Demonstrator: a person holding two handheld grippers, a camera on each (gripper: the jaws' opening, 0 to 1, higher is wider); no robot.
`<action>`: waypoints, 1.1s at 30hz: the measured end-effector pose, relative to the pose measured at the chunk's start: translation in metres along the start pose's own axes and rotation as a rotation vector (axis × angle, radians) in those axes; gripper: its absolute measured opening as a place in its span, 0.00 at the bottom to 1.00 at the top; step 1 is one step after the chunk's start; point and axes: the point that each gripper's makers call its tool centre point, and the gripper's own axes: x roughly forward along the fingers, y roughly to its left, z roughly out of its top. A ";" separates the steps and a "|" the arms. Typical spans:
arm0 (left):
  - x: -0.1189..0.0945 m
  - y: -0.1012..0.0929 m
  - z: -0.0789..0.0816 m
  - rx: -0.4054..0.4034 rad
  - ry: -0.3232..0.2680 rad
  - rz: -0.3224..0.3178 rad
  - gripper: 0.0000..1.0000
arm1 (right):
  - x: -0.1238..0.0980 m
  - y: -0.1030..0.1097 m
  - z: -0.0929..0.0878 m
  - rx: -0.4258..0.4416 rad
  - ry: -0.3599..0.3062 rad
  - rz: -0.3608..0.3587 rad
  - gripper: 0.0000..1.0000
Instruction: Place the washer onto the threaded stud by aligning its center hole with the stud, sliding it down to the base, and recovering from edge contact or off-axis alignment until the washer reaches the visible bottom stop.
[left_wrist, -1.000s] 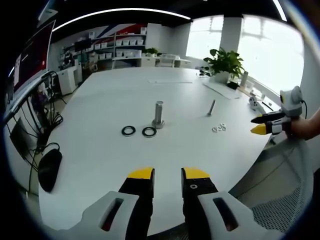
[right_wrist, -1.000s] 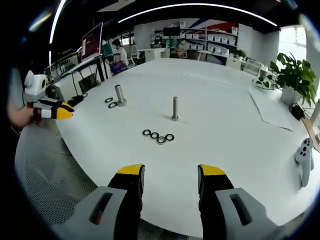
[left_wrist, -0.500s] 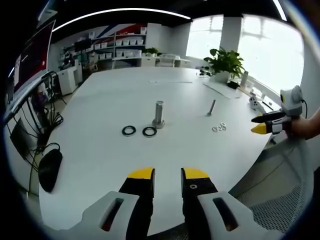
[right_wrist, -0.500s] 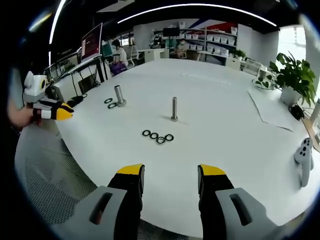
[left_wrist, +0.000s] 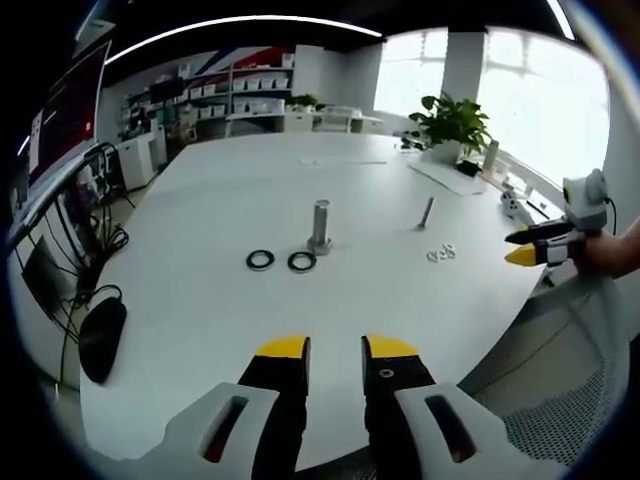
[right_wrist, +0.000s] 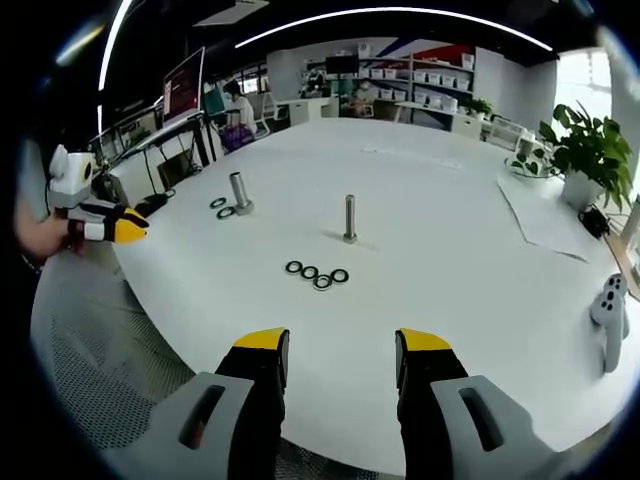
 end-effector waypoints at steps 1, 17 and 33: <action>0.000 0.000 0.000 -0.001 0.003 0.000 0.18 | 0.000 0.000 0.000 0.001 -0.001 0.001 0.45; 0.003 0.005 -0.010 -0.015 0.055 0.026 0.19 | -0.003 0.001 0.007 0.008 -0.041 0.013 0.45; 0.001 0.020 -0.018 -0.048 0.093 0.095 0.21 | -0.004 0.013 0.013 0.054 -0.073 0.085 0.46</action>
